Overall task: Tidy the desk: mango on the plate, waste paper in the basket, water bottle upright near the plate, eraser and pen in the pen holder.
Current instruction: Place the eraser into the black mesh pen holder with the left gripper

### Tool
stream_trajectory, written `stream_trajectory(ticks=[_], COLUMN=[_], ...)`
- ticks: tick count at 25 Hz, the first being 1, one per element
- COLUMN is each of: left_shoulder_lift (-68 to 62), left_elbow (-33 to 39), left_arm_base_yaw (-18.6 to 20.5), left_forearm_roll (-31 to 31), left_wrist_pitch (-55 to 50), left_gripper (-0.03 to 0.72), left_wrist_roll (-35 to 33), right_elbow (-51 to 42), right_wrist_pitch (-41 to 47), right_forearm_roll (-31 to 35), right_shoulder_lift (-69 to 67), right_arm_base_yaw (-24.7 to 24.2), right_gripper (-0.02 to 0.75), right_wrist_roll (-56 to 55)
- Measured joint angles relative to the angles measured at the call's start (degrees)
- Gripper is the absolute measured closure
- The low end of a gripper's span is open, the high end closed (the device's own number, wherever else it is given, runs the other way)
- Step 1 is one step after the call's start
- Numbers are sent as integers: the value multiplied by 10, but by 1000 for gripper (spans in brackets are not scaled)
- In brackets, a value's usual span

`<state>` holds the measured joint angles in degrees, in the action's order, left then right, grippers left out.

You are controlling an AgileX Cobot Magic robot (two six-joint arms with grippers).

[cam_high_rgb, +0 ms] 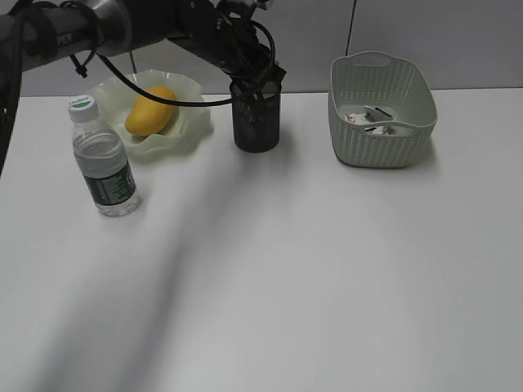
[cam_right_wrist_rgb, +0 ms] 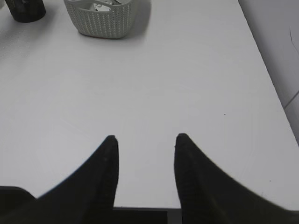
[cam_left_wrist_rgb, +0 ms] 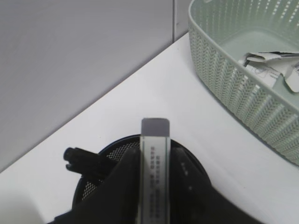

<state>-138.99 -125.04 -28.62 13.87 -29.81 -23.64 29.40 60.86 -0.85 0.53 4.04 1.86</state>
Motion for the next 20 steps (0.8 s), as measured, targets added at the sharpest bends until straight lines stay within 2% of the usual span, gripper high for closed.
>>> stream_trajectory(ticks=[14, 16, 20], left_shoulder_lift=[0, 0, 0], left_elbow=[1, 1, 1], left_arm_base_yaw=[2, 4, 7], left_forearm_roll=[-26, -26, -27], left_wrist_pitch=[-9, -12, -19], left_gripper=[528, 462, 253], left_wrist_roll=[0, 0, 0], right_elbow=[0, 0, 0], right_wrist_pitch=[0, 0, 0], right_forearm_roll=[0, 0, 0], right_shoulder_lift=[0, 0, 0], right_arm_base_yaw=[0, 0, 0], right_gripper=[408, 408, 408], right_wrist_roll=[0, 0, 0])
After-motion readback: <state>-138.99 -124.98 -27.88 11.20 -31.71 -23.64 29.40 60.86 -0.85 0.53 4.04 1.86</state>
